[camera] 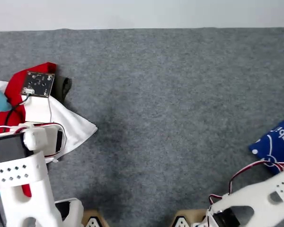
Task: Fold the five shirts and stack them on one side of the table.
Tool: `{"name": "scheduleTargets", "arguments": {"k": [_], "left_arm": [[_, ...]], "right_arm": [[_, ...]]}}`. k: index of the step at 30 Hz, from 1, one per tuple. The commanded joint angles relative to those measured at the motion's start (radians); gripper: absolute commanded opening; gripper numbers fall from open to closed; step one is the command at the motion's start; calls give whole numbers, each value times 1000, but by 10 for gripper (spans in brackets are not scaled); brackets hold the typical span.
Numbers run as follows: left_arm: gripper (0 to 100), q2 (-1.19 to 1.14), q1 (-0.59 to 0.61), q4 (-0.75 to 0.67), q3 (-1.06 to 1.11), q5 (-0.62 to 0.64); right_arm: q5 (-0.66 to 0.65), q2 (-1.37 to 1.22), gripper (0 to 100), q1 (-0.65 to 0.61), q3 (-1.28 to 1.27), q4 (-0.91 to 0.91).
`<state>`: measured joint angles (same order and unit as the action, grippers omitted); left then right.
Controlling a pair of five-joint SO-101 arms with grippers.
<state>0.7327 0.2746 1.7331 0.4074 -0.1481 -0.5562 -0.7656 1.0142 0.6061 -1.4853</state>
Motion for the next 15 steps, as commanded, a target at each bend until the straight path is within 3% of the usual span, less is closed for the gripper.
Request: {"name": "scheduleTargets", "arguments": {"k": [1, 7, 15], "left_arm": [[2, 18, -6, 20, -1, -9], [2, 18, -6, 20, -1, -8], [2, 12, 0, 20, -10, -81]], "right_arm": [[-11, 179, 10, -13, 25, -79], [-11, 390, 10, -113, 17, -308], [-5, 723, 10, -205, -256, -306]]}}
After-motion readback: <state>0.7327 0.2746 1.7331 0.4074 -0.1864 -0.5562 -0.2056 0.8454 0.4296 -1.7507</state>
